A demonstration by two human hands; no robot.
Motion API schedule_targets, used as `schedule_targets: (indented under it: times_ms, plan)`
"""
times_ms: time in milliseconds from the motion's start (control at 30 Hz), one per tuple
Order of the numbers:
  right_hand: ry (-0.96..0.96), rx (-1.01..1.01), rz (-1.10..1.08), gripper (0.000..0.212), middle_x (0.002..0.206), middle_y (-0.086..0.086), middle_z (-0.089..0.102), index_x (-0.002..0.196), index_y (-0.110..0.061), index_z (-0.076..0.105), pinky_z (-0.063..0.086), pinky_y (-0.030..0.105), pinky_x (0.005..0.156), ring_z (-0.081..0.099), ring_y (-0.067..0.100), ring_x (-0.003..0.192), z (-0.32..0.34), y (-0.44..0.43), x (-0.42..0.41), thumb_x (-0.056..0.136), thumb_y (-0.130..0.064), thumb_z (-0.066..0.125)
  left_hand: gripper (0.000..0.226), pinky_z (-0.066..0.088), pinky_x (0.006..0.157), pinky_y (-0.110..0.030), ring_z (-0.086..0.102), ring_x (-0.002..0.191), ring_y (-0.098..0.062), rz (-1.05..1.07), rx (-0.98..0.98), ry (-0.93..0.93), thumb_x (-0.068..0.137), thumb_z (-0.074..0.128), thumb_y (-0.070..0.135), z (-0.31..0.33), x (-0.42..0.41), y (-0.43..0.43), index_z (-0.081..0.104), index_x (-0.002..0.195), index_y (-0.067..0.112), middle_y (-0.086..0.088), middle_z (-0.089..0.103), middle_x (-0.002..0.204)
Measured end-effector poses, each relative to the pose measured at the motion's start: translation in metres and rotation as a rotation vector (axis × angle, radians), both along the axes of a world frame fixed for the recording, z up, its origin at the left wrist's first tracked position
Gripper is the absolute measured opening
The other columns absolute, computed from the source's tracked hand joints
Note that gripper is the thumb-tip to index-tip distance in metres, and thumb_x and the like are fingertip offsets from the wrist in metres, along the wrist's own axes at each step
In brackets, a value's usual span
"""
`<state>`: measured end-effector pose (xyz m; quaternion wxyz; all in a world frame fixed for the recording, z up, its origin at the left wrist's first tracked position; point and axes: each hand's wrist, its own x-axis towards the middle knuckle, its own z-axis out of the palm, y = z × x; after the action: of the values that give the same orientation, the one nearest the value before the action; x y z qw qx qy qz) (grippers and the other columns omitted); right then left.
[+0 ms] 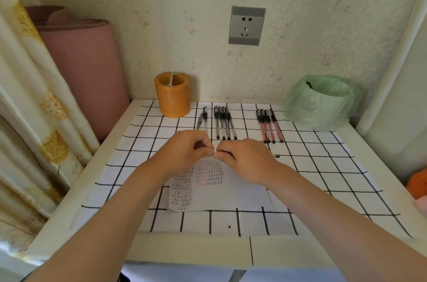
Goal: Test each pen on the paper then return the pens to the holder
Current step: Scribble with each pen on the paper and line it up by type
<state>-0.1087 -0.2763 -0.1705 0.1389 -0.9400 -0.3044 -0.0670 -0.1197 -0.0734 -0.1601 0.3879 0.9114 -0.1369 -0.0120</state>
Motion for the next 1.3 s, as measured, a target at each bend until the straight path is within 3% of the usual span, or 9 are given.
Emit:
schedule_targets:
  times_ms: [100,167,333,433,533,667,767,933,1300]
  plan:
    - [0.149,0.045,-0.044,0.035,0.063,-0.010,0.050,0.136,-0.031,0.042,0.034,0.030,0.058,0.052,0.013,0.064,0.000,-0.001,-0.001,0.103,-0.042,0.039,0.006,0.050,0.070,-0.026,0.061,0.079,-0.007,0.036,0.094,-0.002,0.091,0.068,0.026,-0.002,0.000,0.003,0.067,0.087,0.031,0.012,0.067,0.084]
    - [0.256,0.208,-0.033,0.033,0.068,-0.005,0.051,0.132,-0.032,0.035,0.035,0.030,0.055,0.047,0.013,0.059,-0.002,-0.006,0.001,0.102,-0.019,0.040,0.004,0.044,0.064,-0.023,0.058,0.078,-0.004,0.098,0.221,-0.008,0.092,0.065,0.028,-0.004,-0.001,0.007,0.065,0.091,0.032,0.014,0.065,0.088]
    - [0.504,0.665,-0.132,0.031,0.083,-0.002,0.062,0.085,-0.022,0.068,0.055,0.031,0.061,0.059,0.013,0.065,0.002,-0.010,0.001,0.095,0.002,0.052,0.004,0.043,0.064,-0.024,0.058,0.083,-0.006,0.139,0.406,0.001,0.089,0.063,0.030,-0.006,-0.002,0.011,0.062,0.091,0.034,0.015,0.066,0.092]
    - [0.759,0.978,-0.158,0.037,0.096,0.009,0.067,0.104,-0.013,0.073,0.061,0.040,0.078,0.067,0.020,0.082,0.004,-0.008,-0.002,0.094,0.010,0.047,0.006,0.041,0.064,-0.025,0.056,0.086,-0.007,0.128,0.463,-0.035,0.087,0.063,0.031,-0.005,-0.002,0.007,0.063,0.092,0.034,0.015,0.064,0.095]
    - [0.853,1.081,-0.116,0.045,0.094,0.011,0.063,0.117,-0.011,0.068,0.060,0.037,0.080,0.066,0.022,0.082,0.001,-0.012,-0.001,0.091,0.017,0.044,0.015,0.048,0.080,-0.030,0.054,0.098,-0.010,0.083,0.405,-0.050,0.086,0.066,0.032,-0.008,-0.001,0.000,0.065,0.101,0.029,0.011,0.061,0.101]
    - [0.807,0.987,-0.097,0.016,0.079,0.009,0.062,0.105,-0.013,0.071,0.048,0.030,0.056,0.061,0.024,0.069,-0.005,-0.015,-0.010,0.096,-0.007,0.059,0.031,0.050,0.087,-0.035,0.050,0.102,-0.010,-0.001,0.361,-0.020,0.083,0.070,0.047,-0.014,-0.001,-0.010,0.064,0.108,0.030,0.009,0.055,0.105]
    - [0.816,0.897,-0.135,0.019,0.067,0.014,0.061,0.093,-0.009,0.070,0.035,0.024,0.043,0.055,0.025,0.052,-0.008,-0.012,-0.016,0.098,-0.009,0.052,0.039,0.048,0.088,-0.034,0.046,0.105,-0.009,-0.022,0.415,-0.028,0.079,0.071,0.057,-0.017,0.001,-0.014,0.061,0.108,0.034,0.011,0.051,0.105]
    - [0.699,0.744,-0.082,0.014,0.066,0.011,0.066,0.080,-0.004,0.063,0.053,0.032,0.055,0.062,0.020,0.055,-0.014,-0.011,-0.023,0.080,0.010,0.062,0.040,0.048,0.091,-0.035,0.045,0.108,-0.011,-0.019,0.382,0.020,0.077,0.074,0.056,-0.018,0.004,-0.014,0.060,0.108,0.034,0.009,0.050,0.108]
    - [0.536,0.627,-0.020,0.019,0.063,-0.006,0.057,0.067,-0.013,0.056,0.042,0.029,0.052,0.050,0.011,0.057,-0.028,-0.013,-0.024,0.076,-0.002,0.068,0.044,0.048,0.091,-0.038,0.040,0.112,-0.011,0.003,0.373,0.047,0.071,0.073,0.058,-0.019,0.004,-0.017,0.057,0.106,0.035,0.010,0.048,0.108]
